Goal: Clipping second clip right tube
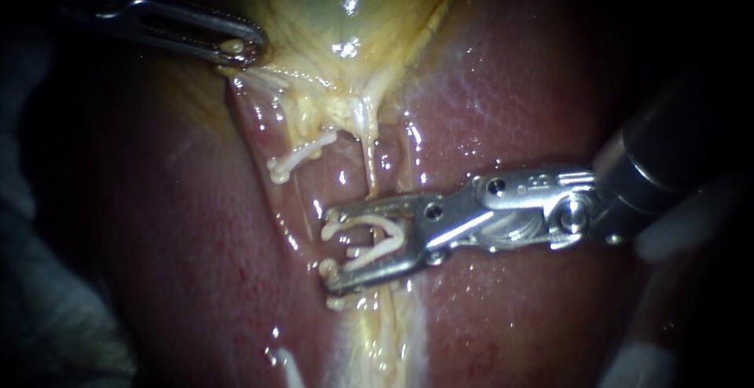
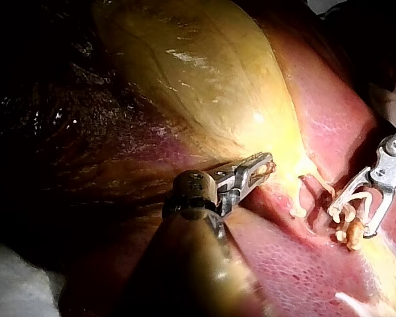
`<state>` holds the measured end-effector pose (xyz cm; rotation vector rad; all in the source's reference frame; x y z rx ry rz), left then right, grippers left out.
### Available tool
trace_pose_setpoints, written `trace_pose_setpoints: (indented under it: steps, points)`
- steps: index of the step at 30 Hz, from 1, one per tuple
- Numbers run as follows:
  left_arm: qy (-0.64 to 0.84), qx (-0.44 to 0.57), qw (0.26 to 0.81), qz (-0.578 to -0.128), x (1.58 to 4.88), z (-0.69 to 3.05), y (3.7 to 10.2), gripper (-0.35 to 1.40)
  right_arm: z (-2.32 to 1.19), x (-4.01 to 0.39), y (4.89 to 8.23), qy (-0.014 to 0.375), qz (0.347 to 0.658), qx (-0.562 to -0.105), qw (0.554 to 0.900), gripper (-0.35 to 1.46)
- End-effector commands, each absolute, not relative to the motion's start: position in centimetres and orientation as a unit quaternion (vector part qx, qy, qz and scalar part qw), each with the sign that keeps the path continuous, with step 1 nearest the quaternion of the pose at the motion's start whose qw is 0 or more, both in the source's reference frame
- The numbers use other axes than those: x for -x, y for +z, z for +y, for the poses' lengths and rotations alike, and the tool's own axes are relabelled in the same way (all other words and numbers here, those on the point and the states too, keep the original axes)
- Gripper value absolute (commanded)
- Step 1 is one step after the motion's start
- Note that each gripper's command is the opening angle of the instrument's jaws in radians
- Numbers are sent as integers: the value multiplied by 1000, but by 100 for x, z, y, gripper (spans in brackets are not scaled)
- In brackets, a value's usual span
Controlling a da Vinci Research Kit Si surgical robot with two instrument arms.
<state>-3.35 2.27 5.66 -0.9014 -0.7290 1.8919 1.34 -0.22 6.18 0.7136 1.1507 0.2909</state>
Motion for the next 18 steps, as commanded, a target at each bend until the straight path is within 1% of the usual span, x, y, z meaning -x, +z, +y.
trace_pose_setpoints:
  steps: [1,7,13,18]
  points:
    - [763,364,445,-294,335,227,566,-35,-22,-134,618,137,529,-331,769,50]
    - [763,364,445,-294,335,227,566,-35,-18,-123,608,157,522,-348,763,50]
    - [764,364,445,-294,334,227,566,-35,-7,-96,595,187,509,-376,751,50]
    - [764,364,445,-294,334,227,566,-35,1,-76,595,211,496,-397,743,49]
